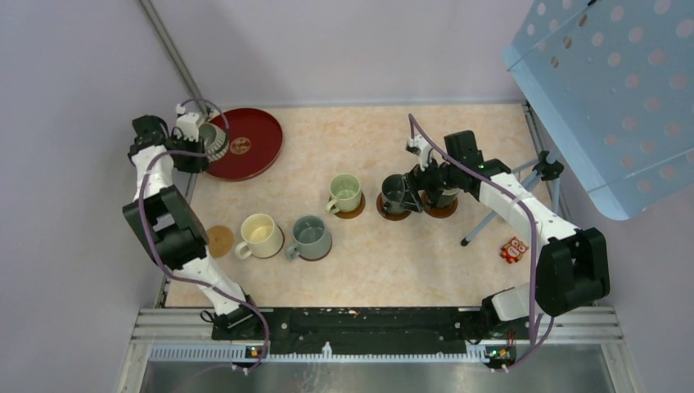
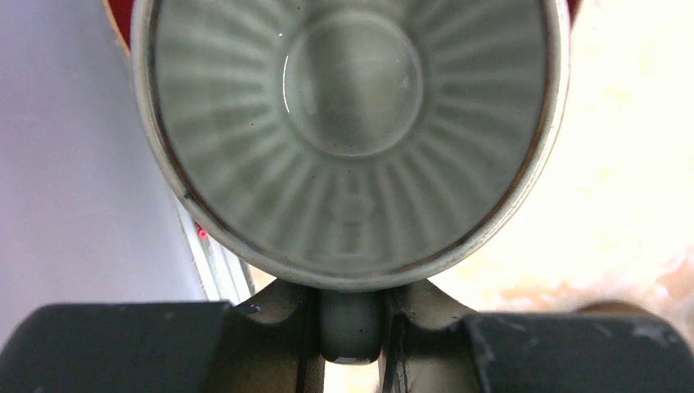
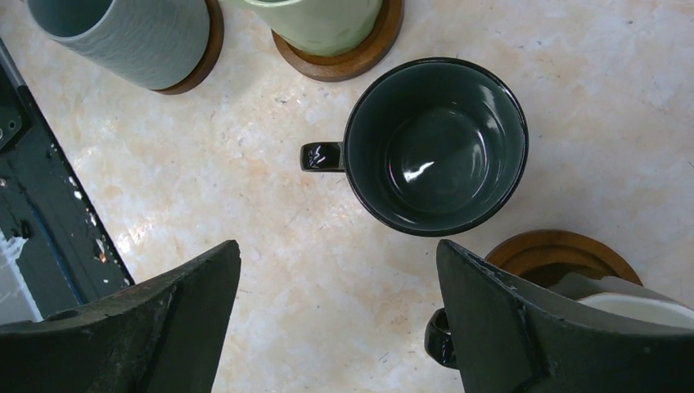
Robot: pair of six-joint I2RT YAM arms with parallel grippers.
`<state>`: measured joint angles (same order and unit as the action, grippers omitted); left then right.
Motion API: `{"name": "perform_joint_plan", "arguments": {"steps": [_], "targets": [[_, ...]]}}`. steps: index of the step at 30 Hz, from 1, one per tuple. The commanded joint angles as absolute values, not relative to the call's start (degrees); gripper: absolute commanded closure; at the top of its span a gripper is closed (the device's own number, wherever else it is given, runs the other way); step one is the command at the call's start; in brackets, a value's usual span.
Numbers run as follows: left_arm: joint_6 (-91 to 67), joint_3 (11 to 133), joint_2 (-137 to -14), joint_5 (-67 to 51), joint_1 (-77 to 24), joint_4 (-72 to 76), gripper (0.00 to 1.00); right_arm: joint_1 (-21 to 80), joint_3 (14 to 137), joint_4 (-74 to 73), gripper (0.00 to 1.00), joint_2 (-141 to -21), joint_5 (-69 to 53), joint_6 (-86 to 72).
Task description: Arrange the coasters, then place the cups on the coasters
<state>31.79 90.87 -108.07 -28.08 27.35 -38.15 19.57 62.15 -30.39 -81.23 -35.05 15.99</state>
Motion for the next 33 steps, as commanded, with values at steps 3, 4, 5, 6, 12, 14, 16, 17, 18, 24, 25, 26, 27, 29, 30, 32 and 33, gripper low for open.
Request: {"name": "perform_joint_plan", "arguments": {"steps": [3, 4, 5, 6, 12, 14, 16, 17, 18, 24, 25, 26, 27, 29, 30, 32, 33], "targets": [[42.7, 83.4, -95.2, -37.2, 33.3, -42.7, 1.00, 19.1, 65.9, -30.6, 0.12, -80.7, -34.3, 15.2], [44.4, 82.1, -93.7, -37.5, 34.2, -43.7, 1.00, 19.2, 66.6, -31.4, 0.12, -81.0, -34.3, 15.4], [46.6, 80.5, -92.1, -38.0, 35.2, -44.9, 1.00, 19.1, 67.4, -32.2, 0.12, -81.4, -34.3, 15.6], [48.6, 78.8, -90.5, -38.5, 36.1, -45.8, 1.00, 19.1, 68.3, -33.2, 0.12, -81.9, -34.2, 15.8], [56.2, 66.8, -80.7, -38.6, 39.4, -46.5, 1.00, 19.1, 71.6, -36.2, 0.12, -83.5, -33.5, 15.6], [58.0, 64.2, -78.8, -38.2, 40.5, -46.8, 1.00, 19.1, 71.6, -36.3, 0.12, -83.5, -33.0, 15.4], [61.6, 62.5, -77.5, -38.8, 41.9, -48.8, 1.00, 19.1, 71.6, -36.6, 0.12, -83.8, -32.5, 15.7], [63.7, 61.9, -77.0, -39.1, 42.7, -49.9, 1.00, 19.1, 71.5, -36.8, 0.12, -83.9, -32.4, 15.9], [65.7, 61.3, -76.6, -39.2, 43.5, -50.7, 1.00, 19.1, 71.5, -37.0, 0.12, -84.1, -32.4, 16.1], [78.8, 61.4, -78.6, -40.7, 50.0, -57.3, 1.00, 19.1, 72.0, -37.6, 0.12, -85.6, -33.0, 16.2], [79.9, 61.6, -79.1, -40.7, 50.9, -57.8, 1.00, 19.1, 72.0, -37.6, 0.12, -85.7, -32.9, 16.2], [80.8, 61.6, -79.5, -40.6, 51.7, -58.0, 1.00, 19.1, 72.0, -37.7, 0.12, -85.8, -32.8, 16.1], [81.4, 61.3, -79.8, -40.6, 52.4, -57.9, 1.00, 19.1, 72.0, -37.7, 0.12, -85.9, -32.7, 16.0], [82.0, 60.5, -80.3, -40.6, 53.8, -57.4, 1.00, 19.1, 71.9, -37.6, 0.12, -85.9, -32.8, 15.9], [81.9, 60.0, -80.5, -40.6, 54.2, -57.0, 1.00, 19.1, 71.9, -37.6, 0.12, -85.9, -32.9, 15.8], [81.4, 58.7, -80.7, -40.5, 54.8, -56.0, 1.00, 19.1, 71.8, -37.6, 0.12, -85.9, -32.9, 15.7], [81.3, 57.8, -80.7, -40.2, 54.9, -55.5, 1.00, 19.1, 71.8, -37.7, 0.12, -85.8, -32.8, 15.7]]}}
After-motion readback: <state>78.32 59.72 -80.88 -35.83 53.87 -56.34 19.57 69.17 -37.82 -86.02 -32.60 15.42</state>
